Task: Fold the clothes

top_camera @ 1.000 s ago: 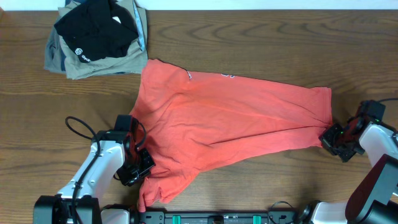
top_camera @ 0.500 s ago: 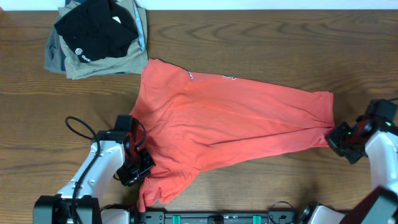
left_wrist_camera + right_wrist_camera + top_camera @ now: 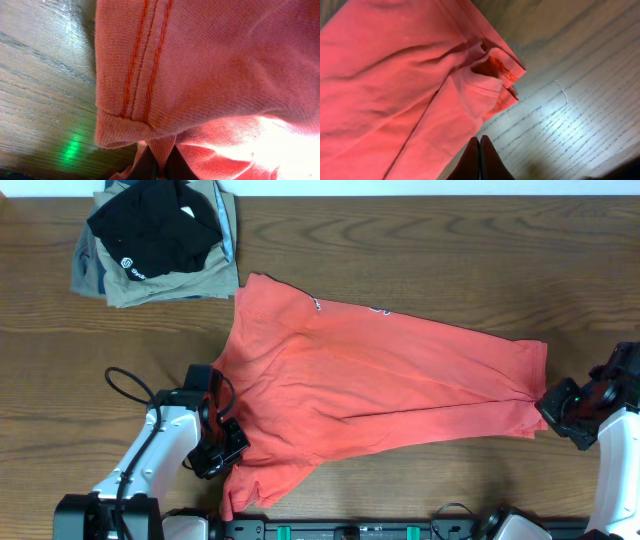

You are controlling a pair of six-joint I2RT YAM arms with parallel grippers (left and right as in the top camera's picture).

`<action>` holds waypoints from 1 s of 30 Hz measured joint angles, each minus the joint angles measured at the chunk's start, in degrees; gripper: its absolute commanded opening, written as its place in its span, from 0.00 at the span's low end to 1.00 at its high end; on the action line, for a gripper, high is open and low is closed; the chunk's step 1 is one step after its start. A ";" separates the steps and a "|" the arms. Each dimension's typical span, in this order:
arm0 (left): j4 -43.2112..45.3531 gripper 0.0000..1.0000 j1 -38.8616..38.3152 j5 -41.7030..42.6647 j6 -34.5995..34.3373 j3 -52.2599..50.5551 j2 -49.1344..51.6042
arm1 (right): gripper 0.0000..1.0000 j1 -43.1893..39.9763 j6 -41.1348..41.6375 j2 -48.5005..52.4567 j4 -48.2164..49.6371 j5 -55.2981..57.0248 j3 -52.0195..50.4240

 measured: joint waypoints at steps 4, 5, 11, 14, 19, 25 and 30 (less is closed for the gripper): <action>0.00 0.07 -0.02 0.00 0.00 0.00 0.00 | 0.26 0.00 0.07 0.00 -0.20 0.24 0.00; 0.00 0.06 0.00 0.00 0.00 0.00 0.00 | 0.33 0.00 -0.35 0.00 -0.20 0.26 0.00; 0.00 0.07 0.00 0.00 0.00 0.00 0.00 | 0.63 0.00 0.31 0.00 0.68 2.25 -0.09; 0.00 0.07 0.00 0.00 0.00 0.00 0.00 | 0.72 0.00 1.14 0.00 2.91 3.48 -1.18; -0.02 0.06 0.00 0.00 -0.02 0.00 0.00 | 0.76 0.00 1.70 0.02 8.31 4.46 -4.70; -0.02 0.07 0.00 0.00 0.00 0.00 0.00 | 0.71 0.00 1.70 1.73 13.16 4.50 -8.28; -0.02 0.07 0.00 0.00 0.00 0.00 0.00 | 0.61 0.00 1.92 5.38 15.47 4.46 -8.55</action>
